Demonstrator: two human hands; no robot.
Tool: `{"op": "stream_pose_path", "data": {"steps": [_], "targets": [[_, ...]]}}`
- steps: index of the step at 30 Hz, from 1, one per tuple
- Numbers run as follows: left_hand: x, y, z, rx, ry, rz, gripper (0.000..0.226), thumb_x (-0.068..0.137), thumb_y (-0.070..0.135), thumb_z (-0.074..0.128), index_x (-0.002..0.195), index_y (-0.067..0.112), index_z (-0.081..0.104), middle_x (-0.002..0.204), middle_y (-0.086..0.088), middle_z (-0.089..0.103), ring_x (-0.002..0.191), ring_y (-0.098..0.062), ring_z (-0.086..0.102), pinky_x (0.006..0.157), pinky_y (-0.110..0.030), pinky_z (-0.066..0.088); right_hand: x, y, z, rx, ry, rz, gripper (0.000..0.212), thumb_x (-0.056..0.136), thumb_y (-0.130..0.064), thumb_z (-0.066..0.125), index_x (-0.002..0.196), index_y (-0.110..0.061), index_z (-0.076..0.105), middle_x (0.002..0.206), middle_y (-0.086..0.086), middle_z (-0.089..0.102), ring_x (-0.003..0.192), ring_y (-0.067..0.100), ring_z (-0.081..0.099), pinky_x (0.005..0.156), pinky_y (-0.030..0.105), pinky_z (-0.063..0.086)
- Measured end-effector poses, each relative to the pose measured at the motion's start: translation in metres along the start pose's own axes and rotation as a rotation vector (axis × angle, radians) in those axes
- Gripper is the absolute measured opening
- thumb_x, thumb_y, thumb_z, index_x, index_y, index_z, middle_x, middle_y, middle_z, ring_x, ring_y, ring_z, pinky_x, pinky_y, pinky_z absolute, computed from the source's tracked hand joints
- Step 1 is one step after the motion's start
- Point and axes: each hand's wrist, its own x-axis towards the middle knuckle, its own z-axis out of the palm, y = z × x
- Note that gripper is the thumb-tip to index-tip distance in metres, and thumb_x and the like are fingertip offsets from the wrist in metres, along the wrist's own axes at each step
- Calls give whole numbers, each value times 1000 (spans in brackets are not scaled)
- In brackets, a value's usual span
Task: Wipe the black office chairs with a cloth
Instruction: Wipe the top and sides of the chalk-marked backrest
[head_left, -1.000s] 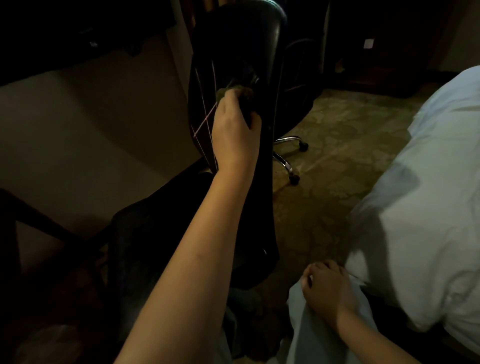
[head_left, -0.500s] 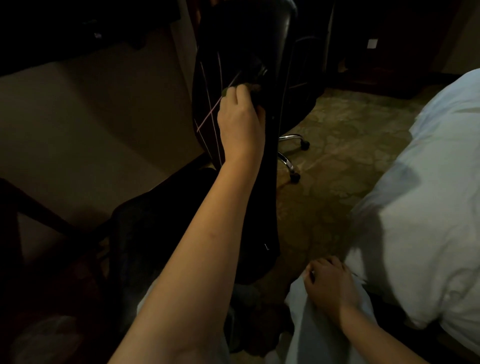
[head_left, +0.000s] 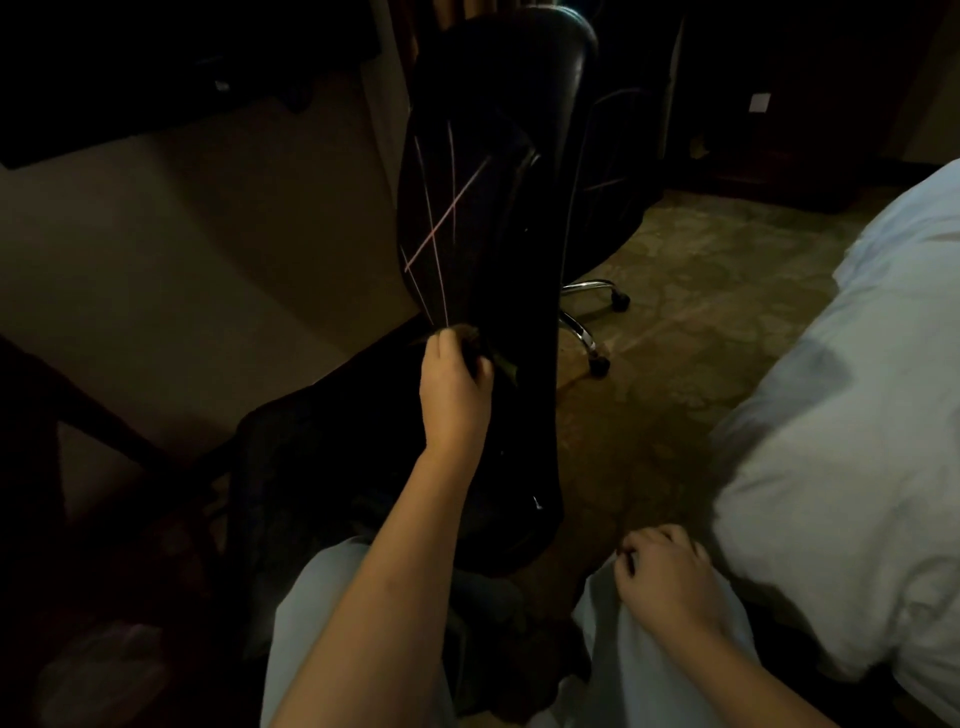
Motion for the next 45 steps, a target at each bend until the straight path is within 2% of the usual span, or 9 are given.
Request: {"op": "stream_pose_path", "data": {"steps": [4, 8, 13, 17, 20, 24, 30, 37, 45], "targets": [[3, 16, -16, -55, 103, 79, 28, 91, 8, 59, 118, 13, 57, 114, 3, 56, 105, -10, 55, 90, -21, 49, 1, -4, -1, 22, -59, 17, 30, 97, -44, 43, 122, -34, 55, 129, -11, 51, 125, 14, 39, 107, 34, 31], [32, 63, -31, -100, 216, 211, 32, 90, 4, 58, 122, 11, 58, 120, 0, 59, 111, -9, 54, 95, -18, 45, 2, -4, -1, 55, -48, 50, 23, 95, -48, 41, 106, -37, 57, 118, -9, 54, 113, 14, 44, 95, 32, 36], [55, 95, -25, 39, 184, 326, 27, 87, 10, 60, 114, 5, 60, 109, -3, 58, 98, -16, 55, 77, -15, 39, 3, -2, -5, 30, -55, -25, 24, 99, -43, 33, 100, -36, 55, 113, -12, 58, 106, 9, 43, 94, 29, 35], [50, 87, -21, 38, 119, 359, 44, 84, 18, 65, 124, 3, 53, 119, -7, 53, 108, -17, 52, 86, -19, 42, 4, -2, -6, 37, -90, -22, 26, 99, -43, 33, 105, -36, 56, 115, -13, 56, 111, 10, 43, 99, 30, 34], [51, 82, -22, 46, 152, 393, 41, 84, 16, 68, 120, 2, 55, 117, -8, 55, 106, -19, 54, 85, -20, 43, 6, -5, -7, 45, -86, -18, 24, 99, -43, 34, 102, -36, 57, 114, -13, 57, 111, 9, 43, 99, 30, 33], [62, 81, -24, 35, 206, 353, 26, 86, 15, 67, 109, 5, 61, 106, -5, 60, 93, -15, 57, 77, -22, 48, 5, -10, -9, 40, -85, -18, 24, 99, -41, 36, 105, -35, 58, 116, -13, 57, 114, 11, 43, 103, 32, 31], [66, 83, -14, -66, 240, 276, 26, 86, 14, 68, 109, 6, 58, 110, -5, 57, 97, -14, 56, 81, -19, 47, 3, -7, -12, 83, -90, -27, 25, 100, -41, 35, 107, -35, 59, 114, -13, 57, 114, 9, 42, 104, 32, 32], [64, 80, -7, -105, 235, 199, 26, 89, 19, 62, 112, 10, 55, 112, -2, 56, 107, -15, 52, 92, -31, 48, 1, -5, -9, 117, -65, -38, 22, 99, -41, 39, 104, -34, 59, 112, -12, 57, 111, 8, 44, 102, 31, 33], [28, 28, 3, -66, 159, 38, 21, 93, 21, 58, 111, 10, 55, 108, -1, 55, 101, -16, 52, 89, -36, 50, -3, -2, -7, 28, 7, 15, 29, 99, -39, 41, 122, -30, 55, 128, -9, 52, 125, 13, 40, 108, 31, 31]]}}
